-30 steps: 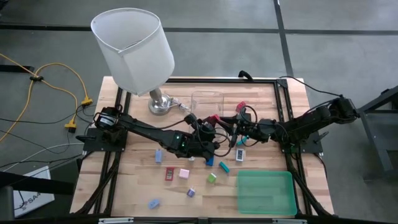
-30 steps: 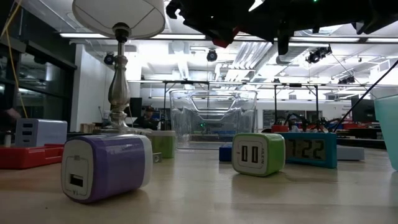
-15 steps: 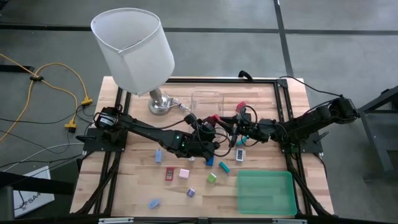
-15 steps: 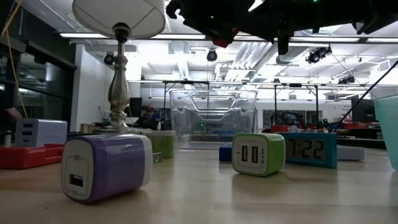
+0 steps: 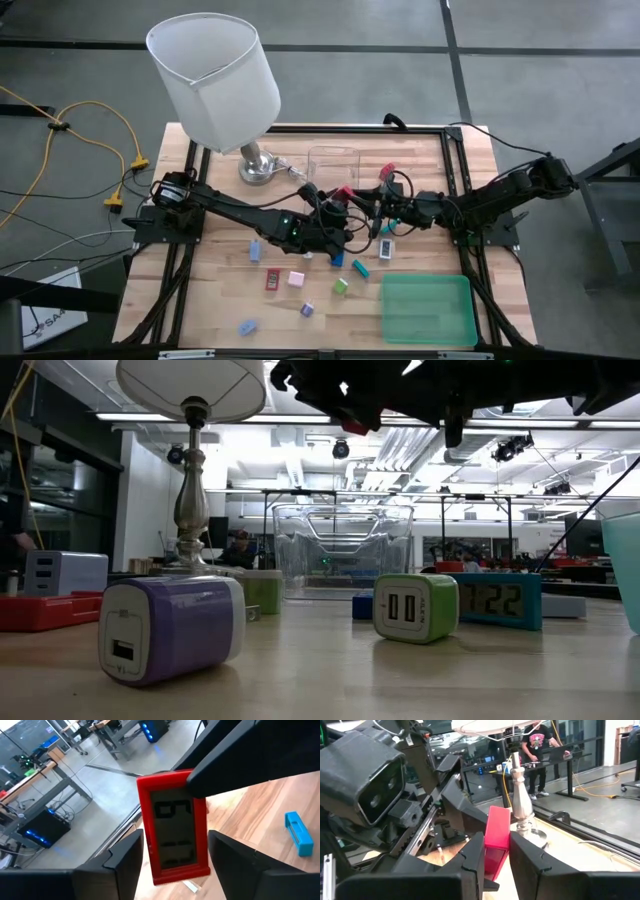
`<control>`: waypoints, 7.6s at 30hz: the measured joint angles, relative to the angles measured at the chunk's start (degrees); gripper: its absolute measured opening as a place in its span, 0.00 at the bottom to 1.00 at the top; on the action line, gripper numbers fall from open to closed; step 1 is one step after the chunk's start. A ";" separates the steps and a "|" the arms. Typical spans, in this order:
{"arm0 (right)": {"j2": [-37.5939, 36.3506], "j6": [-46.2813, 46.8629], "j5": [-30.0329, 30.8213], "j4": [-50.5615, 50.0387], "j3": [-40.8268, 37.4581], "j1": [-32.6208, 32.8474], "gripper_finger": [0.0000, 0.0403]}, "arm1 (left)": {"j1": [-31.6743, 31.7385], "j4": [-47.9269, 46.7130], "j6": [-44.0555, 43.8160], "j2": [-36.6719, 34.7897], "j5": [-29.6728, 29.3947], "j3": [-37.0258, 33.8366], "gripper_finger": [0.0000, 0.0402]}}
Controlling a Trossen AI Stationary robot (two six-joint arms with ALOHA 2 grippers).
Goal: Pick & Place Office items
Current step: Put the left red digital clock into the green bin, then put the bottom light blue digital clock into the green bin
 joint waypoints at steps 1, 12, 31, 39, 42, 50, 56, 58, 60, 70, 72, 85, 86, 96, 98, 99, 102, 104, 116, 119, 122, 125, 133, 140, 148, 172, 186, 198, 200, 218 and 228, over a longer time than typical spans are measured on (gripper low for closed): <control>0.00 0.00 0.00 0.00 0.00 0.01 0.16 | 0.00 0.00 0.13 0.00 -0.02 0.00 0.55; 0.00 0.15 -1.47 -0.17 0.00 0.47 0.16 | -0.11 -0.02 0.59 0.00 -0.09 0.00 0.57; -13.13 2.90 10.59 -18.89 -0.02 14.12 0.16 | -5.17 1.25 3.58 -0.02 -4.68 0.00 0.57; -13.88 7.19 13.52 -20.89 -0.02 23.35 0.16 | -6.71 1.51 3.08 -0.02 -4.63 0.00 0.57; -13.92 9.97 13.63 -21.28 -0.02 26.99 0.16 | -7.43 1.47 3.04 -0.02 -4.61 0.00 0.57; -13.94 18.82 13.66 -25.92 -0.02 36.24 0.16 | -9.64 1.49 1.68 -0.02 -2.51 0.00 0.57; -13.94 34.08 13.40 -34.99 -0.02 40.89 0.16 | -11.07 1.47 -1.06 -0.02 1.54 0.00 0.57; -13.94 38.62 12.07 -36.88 -0.02 42.10 0.16 | -11.54 1.48 -1.49 -0.02 1.77 0.00 0.57; -13.94 43.21 9.52 -38.15 -0.02 43.20 0.16 | -12.02 1.49 -1.58 -0.02 1.80 0.00 0.57; -13.79 61.86 0.81 -47.69 -0.02 46.13 0.16 | -13.55 1.69 -3.67 -0.02 6.04 0.00 0.57; -13.54 64.24 -0.46 -49.00 -0.02 46.29 0.16 | -13.64 1.70 -4.09 -0.02 7.14 0.00 0.57; -7.20 66.11 -4.78 -43.77 -0.02 46.27 0.16 | -13.62 1.69 -4.93 -0.02 8.04 0.00 0.57; -7.04 65.01 -4.86 -43.32 -0.02 46.43 0.16 | -13.62 1.68 -5.44 -0.02 8.04 0.00 0.57; -1.30 62.64 -6.29 -56.73 10.13 46.51 0.16 | -13.62 1.66 -6.14 -0.02 8.04 0.00 0.57; 0.79 61.56 -6.16 -60.59 13.22 46.51 0.16 | -13.62 1.66 -6.14 -0.02 8.04 0.00 0.57; 1.93 61.18 -6.00 -62.34 14.61 46.51 0.16 | -13.62 1.66 -6.14 -0.02 8.02 0.00 0.57; 5.00 61.05 -5.69 -66.65 17.53 46.51 0.16 | -13.62 1.66 -6.14 -0.02 8.03 0.00 0.57; 7.07 61.05 -5.74 -68.74 18.53 46.51 0.16 | -13.62 1.66 -6.14 -0.02 8.02 0.00 0.57; 10.09 69.90 -6.67 -67.00 18.78 47.06 0.16 | -14.32 1.64 -6.82 -0.02 8.02 0.00 0.57; 12.45 70.31 -7.17 -64.71 18.75 47.06 0.16 | -14.75 1.65 -6.82 -0.02 8.00 0.00 0.57; 14.33 70.23 -7.15 -61.89 18.78 46.99 0.16 | -15.08 1.64 -6.82 -0.02 8.00 0.00 0.57; 15.54 70.26 -7.15 -61.95 18.78 46.99 0.16 | -15.10 1.66 -6.82 -0.02 8.00 0.00 0.57; 16.17 70.68 -7.11 -61.88 18.78 46.99 0.16 | -15.08 1.66 -7.20 -0.02 7.98 0.00 0.57; 16.17 70.79 -7.13 -61.94 18.78 46.99 0.16 | -15.10 1.66 -7.22 -0.02 7.98 0.00 0.57; 16.17 70.79 -7.28 -62.37 18.78 46.99 0.20 | -15.10 1.66 -7.22 -0.02 7.98 0.00 0.57; 16.13 69.99 -7.43 -64.54 18.75 46.60 0.28 | -15.10 1.66 -7.19 -0.02 7.98 0.00 0.57; 8.20 54.26 -15.44 -64.47 18.75 35.97 0.28 | -16.33 1.68 -7.19 -0.02 9.42 0.00 0.57; 7.32 41.03 -25.76 -63.19 18.75 23.27 0.28 | -18.00 1.68 -8.82 -0.02 11.04 0.00 0.57; 7.32 38.46 -27.12 -62.73 19.00 21.75 0.28 | -18.16 1.66 -8.90 -0.02 11.04 0.00 0.57; 13.12 23.32 -22.82 -80.41 39.81 18.29 0.28 | -25.93 1.64 -10.74 -0.02 11.02 0.00 0.57; 24.92 28.55 -19.24 -96.91 48.44 16.73 0.28 | -30.96 1.26 -14.22 -0.02 10.99 0.00 0.57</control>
